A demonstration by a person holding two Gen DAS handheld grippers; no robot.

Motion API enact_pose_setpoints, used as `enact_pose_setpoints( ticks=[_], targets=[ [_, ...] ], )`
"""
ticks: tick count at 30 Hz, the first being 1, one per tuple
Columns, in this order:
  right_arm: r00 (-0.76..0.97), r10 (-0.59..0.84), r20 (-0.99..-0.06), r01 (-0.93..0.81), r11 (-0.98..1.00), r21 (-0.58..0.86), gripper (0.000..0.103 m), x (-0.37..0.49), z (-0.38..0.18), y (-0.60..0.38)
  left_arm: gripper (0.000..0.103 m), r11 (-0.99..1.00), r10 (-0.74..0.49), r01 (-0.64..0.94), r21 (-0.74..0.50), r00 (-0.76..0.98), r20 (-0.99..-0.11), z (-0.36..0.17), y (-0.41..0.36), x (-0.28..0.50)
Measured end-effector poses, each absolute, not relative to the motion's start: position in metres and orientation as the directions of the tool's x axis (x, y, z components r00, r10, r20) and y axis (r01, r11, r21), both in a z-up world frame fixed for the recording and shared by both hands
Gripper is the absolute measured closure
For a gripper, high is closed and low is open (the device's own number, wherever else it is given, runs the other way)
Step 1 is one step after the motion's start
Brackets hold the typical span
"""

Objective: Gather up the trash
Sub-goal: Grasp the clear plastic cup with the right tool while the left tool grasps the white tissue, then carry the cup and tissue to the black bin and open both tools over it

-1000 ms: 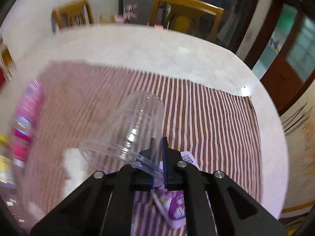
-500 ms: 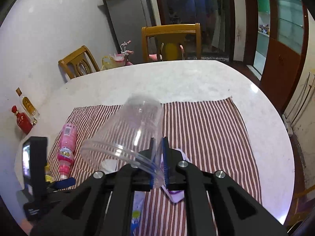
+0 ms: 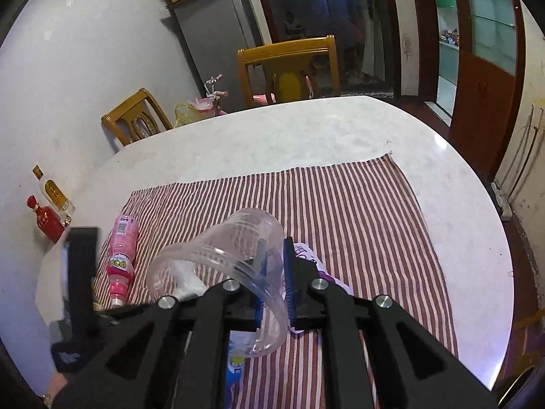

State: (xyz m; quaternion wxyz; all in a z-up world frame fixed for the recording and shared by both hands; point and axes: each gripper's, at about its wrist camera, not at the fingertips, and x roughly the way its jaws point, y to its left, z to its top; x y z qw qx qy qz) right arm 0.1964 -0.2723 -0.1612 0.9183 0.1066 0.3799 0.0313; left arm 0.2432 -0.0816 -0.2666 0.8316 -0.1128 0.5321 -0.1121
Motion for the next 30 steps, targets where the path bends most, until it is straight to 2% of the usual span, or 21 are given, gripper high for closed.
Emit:
enact_pose_setpoints(
  ticks=[9, 15, 21, 25, 27, 30],
  targets=[
    [0.728, 0.144, -0.670, 0.033, 0.969, 0.244, 0.092, 0.188, -0.153, -0.275, 0.083, 0.948, -0.293, 0.076, -0.309, 0.587, -0.755, -0.192, -0.041, 0.231],
    [0.770, 0.067, -0.635, 0.128, 0.958, 0.255, 0.093, 0.152, -0.139, -0.321, 0.083, 0.916, -0.399, 0.238, -0.322, 0.595, -0.698, -0.153, -0.081, 0.216],
    [0.715, -0.208, -0.668, 0.411, 0.897, 0.161, 0.093, 0.048, -0.141, -0.418, 0.083, 0.813, -0.557, 0.505, -0.291, 0.523, -0.645, -0.126, -0.175, 0.177],
    [0.502, -0.431, -0.750, 0.695, 0.717, 0.054, 0.093, -0.057, -0.177, -0.503, 0.083, 0.722, -0.636, 0.638, -0.268, 0.460, -0.619, -0.114, -0.233, 0.139],
    [0.394, -0.488, -0.779, 0.791, 0.611, 0.018, 0.092, -0.104, -0.197, -0.532, 0.083, 0.666, -0.670, 0.703, -0.249, 0.417, -0.614, -0.112, -0.265, 0.116],
    [0.295, -0.495, -0.817, 0.872, 0.489, 0.018, 0.092, -0.158, -0.231, -0.564, 0.083, 0.592, -0.697, 0.774, -0.226, 0.351, -0.625, -0.118, -0.304, 0.079]
  ],
)
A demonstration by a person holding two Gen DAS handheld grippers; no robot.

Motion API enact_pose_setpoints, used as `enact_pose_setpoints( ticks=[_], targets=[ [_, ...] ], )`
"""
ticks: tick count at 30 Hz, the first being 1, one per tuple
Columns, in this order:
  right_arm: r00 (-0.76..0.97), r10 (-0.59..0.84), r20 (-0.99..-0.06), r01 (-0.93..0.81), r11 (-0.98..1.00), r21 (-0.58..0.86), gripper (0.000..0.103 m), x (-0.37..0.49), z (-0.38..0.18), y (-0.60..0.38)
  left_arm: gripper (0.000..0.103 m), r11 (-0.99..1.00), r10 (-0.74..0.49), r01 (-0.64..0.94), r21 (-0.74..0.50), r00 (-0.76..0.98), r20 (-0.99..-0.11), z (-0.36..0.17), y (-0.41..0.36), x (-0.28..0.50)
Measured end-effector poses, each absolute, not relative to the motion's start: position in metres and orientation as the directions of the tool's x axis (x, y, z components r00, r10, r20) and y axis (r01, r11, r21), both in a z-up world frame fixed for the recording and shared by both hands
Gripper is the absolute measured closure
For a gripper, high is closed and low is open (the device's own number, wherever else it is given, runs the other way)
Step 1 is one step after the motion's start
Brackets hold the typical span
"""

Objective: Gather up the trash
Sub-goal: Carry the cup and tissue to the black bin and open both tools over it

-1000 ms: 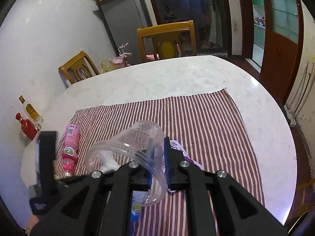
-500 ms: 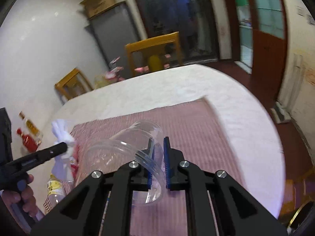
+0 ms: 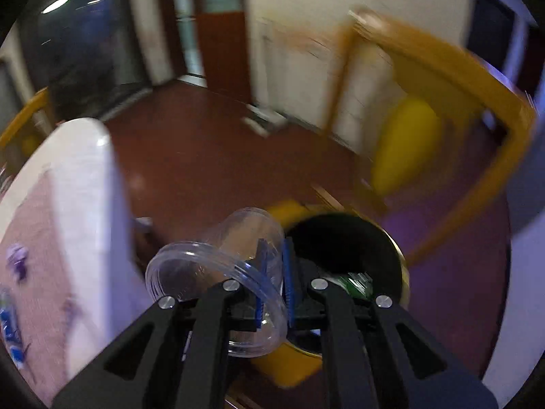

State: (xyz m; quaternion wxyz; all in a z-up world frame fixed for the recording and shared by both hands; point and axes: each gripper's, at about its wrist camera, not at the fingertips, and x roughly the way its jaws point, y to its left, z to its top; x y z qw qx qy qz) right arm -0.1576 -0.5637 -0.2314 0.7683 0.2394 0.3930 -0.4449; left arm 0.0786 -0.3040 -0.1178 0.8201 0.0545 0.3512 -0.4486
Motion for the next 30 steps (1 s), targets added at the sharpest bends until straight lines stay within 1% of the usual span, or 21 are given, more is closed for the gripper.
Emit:
enact_pose_setpoints(
  ticks=[5, 6, 7, 8, 9, 10, 12, 13, 17, 21, 24, 30],
  targets=[
    [0.227, -0.468, -0.854, 0.912, 0.409, 0.019, 0.092, -0.194, -0.278, -0.590, 0.083, 0.506, -0.706, 0.841, -0.190, 0.278, -0.651, -0.128, -0.333, 0.021],
    [0.220, -0.459, -0.861, 0.919, 0.395, 0.025, 0.091, -0.198, -0.288, -0.597, 0.083, 0.493, -0.705, 0.851, -0.182, 0.269, -0.656, -0.129, -0.336, 0.014],
    [0.219, -0.454, -0.863, 0.923, 0.384, 0.032, 0.087, -0.201, -0.292, -0.605, 0.083, 0.482, -0.704, 0.859, -0.171, 0.264, -0.659, -0.129, -0.338, 0.008],
    [0.217, -0.447, -0.868, 0.929, 0.367, 0.044, 0.078, -0.203, -0.299, -0.612, 0.083, 0.470, -0.703, 0.868, -0.158, 0.261, -0.661, -0.130, -0.343, 0.001],
    [0.213, -0.432, -0.877, 0.934, 0.353, 0.053, 0.051, -0.204, -0.306, -0.618, 0.083, 0.461, -0.703, 0.875, -0.150, 0.257, -0.663, -0.130, -0.344, -0.005],
    [0.197, -0.410, -0.891, 0.940, 0.337, 0.053, 0.035, -0.203, -0.314, -0.625, 0.083, 0.450, -0.704, 0.881, -0.145, 0.250, -0.665, -0.131, -0.346, -0.009],
    [0.185, -0.404, -0.896, 0.947, 0.318, 0.051, 0.033, -0.201, -0.322, -0.634, 0.083, 0.428, -0.705, 0.893, -0.136, 0.236, -0.669, -0.130, -0.355, -0.016],
    [0.175, -0.403, -0.898, 0.950, 0.310, 0.046, 0.030, -0.202, -0.325, -0.639, 0.083, 0.416, -0.705, 0.901, -0.125, 0.233, -0.670, -0.130, -0.358, -0.021],
    [0.189, -0.439, -0.878, 0.961, 0.268, 0.072, 0.025, -0.218, -0.316, -0.641, 0.082, 0.374, -0.699, 0.921, -0.109, 0.202, -0.686, -0.137, -0.376, -0.036],
    [0.201, -0.484, -0.852, 0.972, 0.205, 0.113, 0.025, -0.248, -0.301, -0.645, 0.082, 0.292, -0.679, 0.949, -0.123, 0.115, -0.725, -0.156, -0.411, -0.052],
    [0.211, -0.520, -0.827, 0.977, 0.137, 0.164, 0.024, -0.279, -0.290, -0.645, 0.082, 0.207, -0.628, 0.976, -0.064, 0.083, -0.774, -0.183, -0.448, -0.076],
    [0.211, -0.559, -0.802, 0.974, 0.057, 0.217, 0.024, -0.323, -0.278, -0.644, 0.082, 0.034, -0.499, 0.991, -0.129, -0.095, -0.862, -0.253, -0.539, -0.139]
  ],
)
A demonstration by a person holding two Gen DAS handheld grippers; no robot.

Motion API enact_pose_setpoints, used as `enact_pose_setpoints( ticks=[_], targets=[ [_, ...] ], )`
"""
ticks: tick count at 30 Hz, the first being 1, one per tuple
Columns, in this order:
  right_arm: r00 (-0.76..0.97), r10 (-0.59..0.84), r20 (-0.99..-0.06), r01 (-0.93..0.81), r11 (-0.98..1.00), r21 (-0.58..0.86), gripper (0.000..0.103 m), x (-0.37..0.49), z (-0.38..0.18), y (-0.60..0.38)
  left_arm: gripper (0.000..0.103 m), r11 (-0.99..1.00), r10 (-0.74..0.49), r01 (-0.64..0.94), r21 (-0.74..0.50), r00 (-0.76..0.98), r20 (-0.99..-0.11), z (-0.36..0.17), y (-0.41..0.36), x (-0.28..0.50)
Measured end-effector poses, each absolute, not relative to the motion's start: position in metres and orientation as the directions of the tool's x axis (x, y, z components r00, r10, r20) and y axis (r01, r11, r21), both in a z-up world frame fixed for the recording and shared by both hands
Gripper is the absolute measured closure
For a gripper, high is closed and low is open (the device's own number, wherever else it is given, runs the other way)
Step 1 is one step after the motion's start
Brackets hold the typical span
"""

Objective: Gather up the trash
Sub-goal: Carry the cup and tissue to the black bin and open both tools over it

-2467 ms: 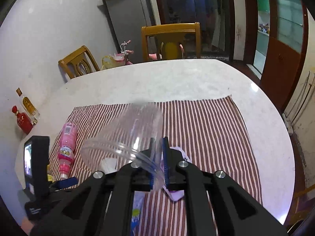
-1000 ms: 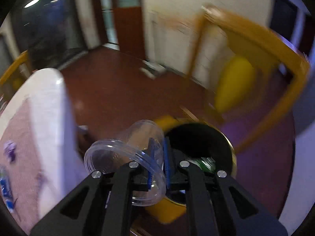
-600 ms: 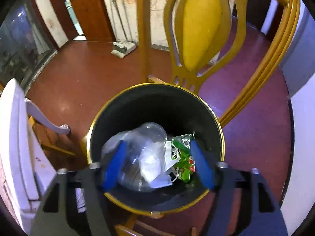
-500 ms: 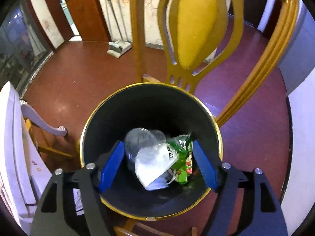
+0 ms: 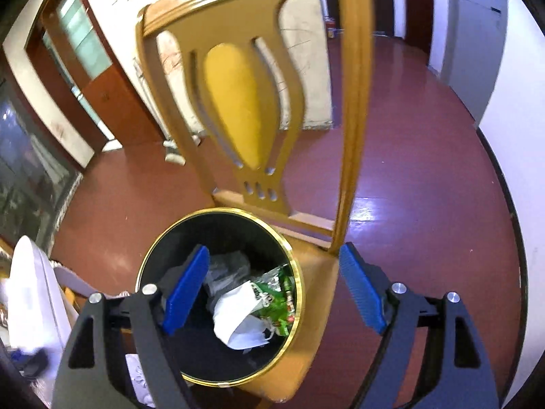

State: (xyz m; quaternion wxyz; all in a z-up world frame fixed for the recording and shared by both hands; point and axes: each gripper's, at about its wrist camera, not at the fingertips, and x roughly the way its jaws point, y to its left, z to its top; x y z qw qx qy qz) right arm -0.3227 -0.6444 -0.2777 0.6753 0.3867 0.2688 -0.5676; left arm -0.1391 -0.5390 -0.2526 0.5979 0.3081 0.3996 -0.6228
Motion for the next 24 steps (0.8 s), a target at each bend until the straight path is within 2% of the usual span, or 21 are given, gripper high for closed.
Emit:
enact_pose_setpoints(
  ticks=[5, 6, 7, 8, 17, 20, 24],
  targets=[
    [0.189, -0.575, -0.796, 0.979, 0.046, 0.199, 0.024, -0.342, -0.278, -0.638, 0.079, 0.007, -0.396, 0.980, -0.201, -0.182, -0.900, -0.295, -0.586, -0.169],
    [0.190, -0.571, -0.799, 0.979, 0.044, 0.201, 0.024, -0.345, -0.280, -0.637, 0.057, 0.008, -0.366, 0.973, -0.231, -0.212, -0.906, -0.303, -0.594, -0.169],
    [0.196, -0.567, -0.800, 0.977, 0.042, 0.209, 0.024, -0.349, -0.282, -0.636, 0.022, 0.007, -0.343, 0.971, -0.241, -0.224, -0.912, -0.310, -0.601, -0.170],
    [0.203, -0.560, -0.803, 0.975, 0.041, 0.218, 0.024, -0.351, -0.285, -0.635, 0.015, 0.006, -0.346, 0.973, -0.233, -0.216, -0.913, -0.316, -0.606, -0.171],
    [0.246, -0.536, -0.807, 0.965, 0.055, 0.258, 0.024, -0.352, -0.290, -0.633, 0.008, 0.009, -0.362, 0.976, -0.216, -0.199, -0.911, -0.319, -0.611, -0.178],
    [0.253, -0.546, -0.798, 0.962, 0.057, 0.266, 0.024, -0.351, -0.285, -0.631, 0.006, 0.008, -0.394, 0.979, -0.202, -0.182, -0.901, -0.306, -0.607, -0.175],
    [0.258, -0.560, -0.788, 0.958, 0.043, 0.283, 0.019, -0.350, -0.277, -0.627, 0.006, -0.010, -0.480, 0.988, -0.152, -0.138, -0.866, -0.283, -0.589, -0.168]
  ],
)
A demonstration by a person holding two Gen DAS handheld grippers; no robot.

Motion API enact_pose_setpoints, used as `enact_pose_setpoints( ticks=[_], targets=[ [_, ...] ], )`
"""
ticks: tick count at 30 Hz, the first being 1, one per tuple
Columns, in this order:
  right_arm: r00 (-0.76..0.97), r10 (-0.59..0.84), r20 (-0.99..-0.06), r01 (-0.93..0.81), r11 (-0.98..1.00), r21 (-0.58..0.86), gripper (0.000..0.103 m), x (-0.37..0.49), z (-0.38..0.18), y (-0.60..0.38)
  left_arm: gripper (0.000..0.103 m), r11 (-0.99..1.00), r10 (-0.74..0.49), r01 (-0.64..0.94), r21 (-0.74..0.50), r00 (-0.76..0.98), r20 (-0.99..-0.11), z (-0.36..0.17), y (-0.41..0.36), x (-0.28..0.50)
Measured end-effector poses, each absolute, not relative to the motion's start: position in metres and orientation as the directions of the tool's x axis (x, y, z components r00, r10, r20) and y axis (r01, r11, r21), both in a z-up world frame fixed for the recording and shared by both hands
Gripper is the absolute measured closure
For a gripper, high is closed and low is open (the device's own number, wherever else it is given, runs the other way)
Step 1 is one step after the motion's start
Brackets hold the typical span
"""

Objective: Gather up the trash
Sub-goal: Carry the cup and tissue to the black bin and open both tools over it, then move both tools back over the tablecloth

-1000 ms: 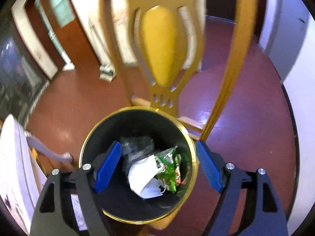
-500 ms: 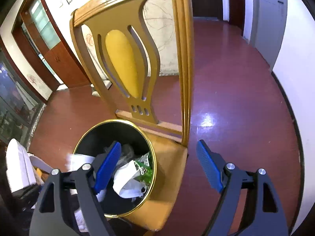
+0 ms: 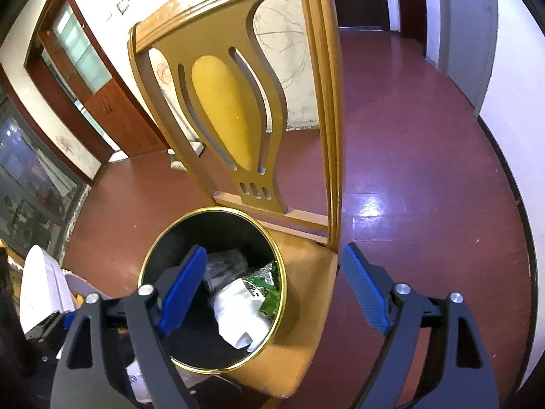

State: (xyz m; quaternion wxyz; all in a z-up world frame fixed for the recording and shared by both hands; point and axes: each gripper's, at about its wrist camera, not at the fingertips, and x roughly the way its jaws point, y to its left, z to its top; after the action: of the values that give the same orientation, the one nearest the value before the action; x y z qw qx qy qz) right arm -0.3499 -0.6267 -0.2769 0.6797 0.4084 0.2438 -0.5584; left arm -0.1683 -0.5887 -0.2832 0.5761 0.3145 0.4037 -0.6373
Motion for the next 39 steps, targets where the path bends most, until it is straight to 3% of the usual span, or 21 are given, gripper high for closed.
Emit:
enact_pose_setpoints(
  ticks=[7, 12, 21, 27, 31, 39],
  targets=[
    [0.317, -0.564, -0.763, 0.946, 0.130, 0.297, 0.014, -0.316, -0.258, -0.615, 0.006, 0.148, -0.633, 0.986, -0.072, 0.039, -0.773, -0.247, -0.540, -0.106],
    [0.396, -0.576, -0.715, 0.918, 0.274, 0.287, 0.004, -0.261, -0.233, -0.593, 0.006, 0.333, -0.646, 0.940, -0.072, 0.172, -0.743, -0.228, -0.482, -0.037],
    [0.641, -0.463, -0.612, 0.722, 0.634, 0.277, 0.004, -0.117, -0.179, -0.508, 0.006, 0.646, -0.642, 0.755, -0.110, 0.460, -0.613, -0.170, -0.324, 0.069],
    [0.789, -0.349, -0.506, 0.512, 0.829, 0.227, 0.004, -0.039, -0.128, -0.419, 0.006, 0.800, -0.548, 0.589, -0.110, 0.646, -0.532, -0.115, -0.199, 0.090],
    [0.871, -0.258, -0.418, 0.368, 0.907, 0.207, 0.004, -0.005, -0.093, -0.363, 0.006, 0.909, -0.376, 0.418, -0.007, 0.810, -0.449, -0.088, -0.122, 0.078],
    [0.949, -0.084, -0.304, 0.165, 0.953, 0.254, 0.004, 0.022, -0.064, -0.280, 0.006, 0.989, -0.133, 0.145, 0.004, 0.921, -0.367, -0.066, -0.021, 0.051]
  ],
)
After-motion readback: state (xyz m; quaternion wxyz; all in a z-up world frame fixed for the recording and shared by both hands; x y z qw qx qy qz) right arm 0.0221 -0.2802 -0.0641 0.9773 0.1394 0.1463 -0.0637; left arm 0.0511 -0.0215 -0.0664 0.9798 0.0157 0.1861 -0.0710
